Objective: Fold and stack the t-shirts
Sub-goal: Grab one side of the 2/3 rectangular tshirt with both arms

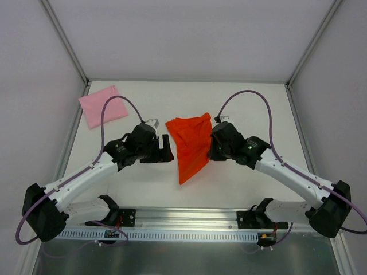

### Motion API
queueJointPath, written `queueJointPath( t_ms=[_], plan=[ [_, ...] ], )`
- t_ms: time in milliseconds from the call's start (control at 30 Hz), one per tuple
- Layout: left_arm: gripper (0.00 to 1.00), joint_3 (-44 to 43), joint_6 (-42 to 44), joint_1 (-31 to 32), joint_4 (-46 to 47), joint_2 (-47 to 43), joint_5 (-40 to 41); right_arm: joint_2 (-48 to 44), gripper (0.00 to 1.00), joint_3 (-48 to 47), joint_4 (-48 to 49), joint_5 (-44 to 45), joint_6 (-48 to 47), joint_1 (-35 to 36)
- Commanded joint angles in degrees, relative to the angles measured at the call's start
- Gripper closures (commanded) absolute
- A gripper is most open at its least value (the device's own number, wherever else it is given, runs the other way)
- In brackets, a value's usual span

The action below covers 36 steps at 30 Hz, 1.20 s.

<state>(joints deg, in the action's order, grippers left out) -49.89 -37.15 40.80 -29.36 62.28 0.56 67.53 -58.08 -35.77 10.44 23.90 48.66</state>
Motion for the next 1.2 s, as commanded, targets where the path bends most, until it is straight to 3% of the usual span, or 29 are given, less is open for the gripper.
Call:
queueJointPath(
  t_ms=[0, 167, 367, 567, 933, 1067, 1167],
  plan=[
    [0.14, 2.1, -2.0, -0.2, 1.8, 2.9, -6.1, 2.4, 0.99, -2.1, -1.1, 1.0, -1.6, -2.2],
    [0.01, 8.4, -9.5, -0.2, 8.7, -0.7, -10.3, 1.8, 0.99, -1.7, 1.8, -1.5, 2.2, -5.2],
    [0.01, 14.5, -23.0, 0.1, 18.4, -2.6, -13.0, 4.4, 0.99, -5.1, 2.2, -1.3, 1.7, -7.9],
    [0.01, 20.2, -42.5, 5.9, 26.0, -2.7, -3.9, 4.9, 0.99, -2.6, 3.2, -3.2, 3.5, -8.5],
    [0.01, 23.9, -67.9, 21.3, 38.6, 7.4, 9.2, -0.5, 0.99, 2.5, 2.7, -4.9, 4.8, -8.9],
    [0.03, 23.7, -71.2, 23.3, 40.6, 8.7, 15.6, -3.0, 0.99, 4.9, 2.5, -4.9, 5.5, -8.9],
    [0.1, 22.6, -72.2, 23.6, 42.0, 10.8, 17.7, -4.5, 0.99, 6.8, 2.5, -5.4, 6.2, -8.9]
  ],
)
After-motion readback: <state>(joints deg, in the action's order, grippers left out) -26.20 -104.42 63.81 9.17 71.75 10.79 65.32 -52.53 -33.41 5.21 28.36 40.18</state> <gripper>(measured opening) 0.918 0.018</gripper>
